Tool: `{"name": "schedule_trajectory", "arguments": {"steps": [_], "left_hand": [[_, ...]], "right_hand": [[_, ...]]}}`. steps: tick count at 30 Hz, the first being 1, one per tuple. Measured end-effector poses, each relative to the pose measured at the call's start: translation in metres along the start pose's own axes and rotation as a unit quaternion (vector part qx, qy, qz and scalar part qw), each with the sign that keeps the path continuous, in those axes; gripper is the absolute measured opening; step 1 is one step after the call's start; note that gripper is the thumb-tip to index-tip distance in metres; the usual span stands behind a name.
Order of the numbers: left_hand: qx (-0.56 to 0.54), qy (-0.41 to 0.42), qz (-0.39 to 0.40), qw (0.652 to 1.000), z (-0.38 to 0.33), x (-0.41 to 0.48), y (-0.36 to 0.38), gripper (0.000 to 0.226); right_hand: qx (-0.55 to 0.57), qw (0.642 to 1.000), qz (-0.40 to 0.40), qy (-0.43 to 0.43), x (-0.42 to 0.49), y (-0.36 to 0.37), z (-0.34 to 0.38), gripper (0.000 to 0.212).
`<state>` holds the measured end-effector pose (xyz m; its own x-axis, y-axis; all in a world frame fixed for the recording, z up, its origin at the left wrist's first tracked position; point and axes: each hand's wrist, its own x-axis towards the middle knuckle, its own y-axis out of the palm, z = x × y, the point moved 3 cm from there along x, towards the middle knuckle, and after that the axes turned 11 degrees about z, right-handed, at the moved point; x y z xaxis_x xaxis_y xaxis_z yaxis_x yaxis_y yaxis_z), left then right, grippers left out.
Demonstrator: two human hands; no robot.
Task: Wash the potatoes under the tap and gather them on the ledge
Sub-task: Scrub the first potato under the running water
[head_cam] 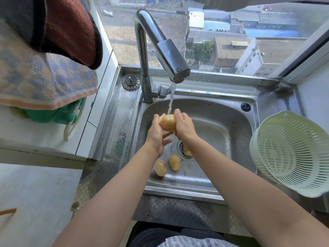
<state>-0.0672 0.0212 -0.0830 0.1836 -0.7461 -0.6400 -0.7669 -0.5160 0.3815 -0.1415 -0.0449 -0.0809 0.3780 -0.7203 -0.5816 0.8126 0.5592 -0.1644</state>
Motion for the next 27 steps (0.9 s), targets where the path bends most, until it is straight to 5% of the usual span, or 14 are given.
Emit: {"name": "schedule_trajectory", "arguments": {"steps": [5,8,15,19,23,27], "left_hand": [[0.119,-0.004,0.072,0.990,-0.009,0.008,0.037,0.032],[0.187,0.023,0.047,0.981,-0.013,0.013,0.039,0.031],[0.119,0.015,-0.095,0.988,-0.004,0.002,-0.014,0.043],[0.024,-0.008,-0.121,0.992,0.002,-0.007,-0.030,0.048],[0.076,-0.034,-0.078,0.993,0.001,-0.010,-0.014,0.043],[0.340,0.001,-0.079,0.937,-0.006,-0.008,0.012,0.070]], "right_hand": [[0.108,0.991,-0.001,0.075,-0.010,-0.031,-0.018,0.044],[0.120,0.989,0.032,0.085,-0.017,-0.037,-0.020,0.047],[-0.061,0.996,0.063,0.000,-0.012,0.000,0.000,0.056],[-0.249,0.960,0.053,-0.112,-0.018,0.032,0.018,0.056],[-0.082,0.982,0.084,-0.146,-0.018,0.025,0.024,0.033],[0.111,0.993,-0.004,-0.049,-0.012,-0.012,0.011,0.027]]}}
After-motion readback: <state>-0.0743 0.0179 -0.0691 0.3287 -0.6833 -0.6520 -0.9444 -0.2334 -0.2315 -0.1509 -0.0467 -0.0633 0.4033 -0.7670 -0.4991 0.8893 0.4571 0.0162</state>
